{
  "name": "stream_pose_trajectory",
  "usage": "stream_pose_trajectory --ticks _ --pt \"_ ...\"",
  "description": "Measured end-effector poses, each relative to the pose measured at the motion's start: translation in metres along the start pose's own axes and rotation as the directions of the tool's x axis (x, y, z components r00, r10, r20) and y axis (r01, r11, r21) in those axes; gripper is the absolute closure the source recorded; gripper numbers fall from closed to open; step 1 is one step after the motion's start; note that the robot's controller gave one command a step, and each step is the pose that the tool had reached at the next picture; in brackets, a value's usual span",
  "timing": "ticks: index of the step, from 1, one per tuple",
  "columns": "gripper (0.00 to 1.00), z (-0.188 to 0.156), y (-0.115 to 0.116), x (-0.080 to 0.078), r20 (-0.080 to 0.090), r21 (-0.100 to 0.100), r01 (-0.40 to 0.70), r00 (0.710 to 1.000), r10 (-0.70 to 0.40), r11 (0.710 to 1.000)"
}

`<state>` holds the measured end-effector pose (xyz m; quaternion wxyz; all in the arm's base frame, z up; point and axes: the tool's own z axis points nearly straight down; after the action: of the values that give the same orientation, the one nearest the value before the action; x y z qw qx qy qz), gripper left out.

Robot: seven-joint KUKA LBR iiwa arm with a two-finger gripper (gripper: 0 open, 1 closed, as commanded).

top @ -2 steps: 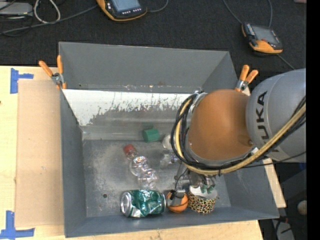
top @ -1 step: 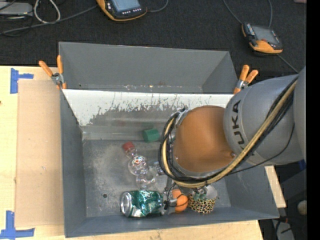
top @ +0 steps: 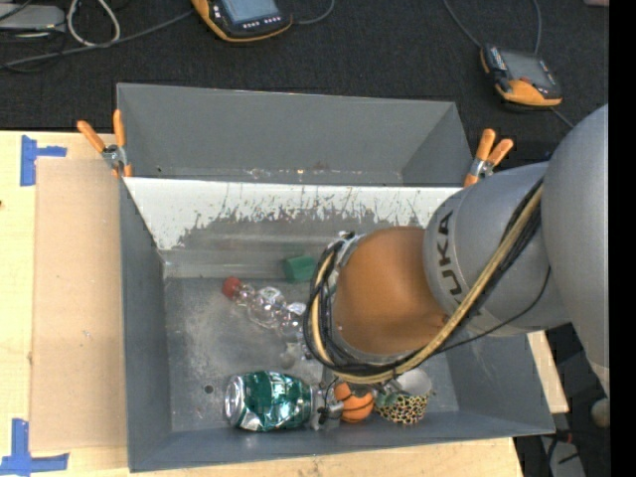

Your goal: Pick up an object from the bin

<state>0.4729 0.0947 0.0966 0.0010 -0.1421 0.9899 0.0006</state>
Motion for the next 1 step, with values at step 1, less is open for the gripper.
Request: stream_pose_trajectory --ticks 1 --pt "0.00 -0.0212 0.0370 -0.0081 -0.006 -0.003 0.226 0.974 -0.226 0.974"
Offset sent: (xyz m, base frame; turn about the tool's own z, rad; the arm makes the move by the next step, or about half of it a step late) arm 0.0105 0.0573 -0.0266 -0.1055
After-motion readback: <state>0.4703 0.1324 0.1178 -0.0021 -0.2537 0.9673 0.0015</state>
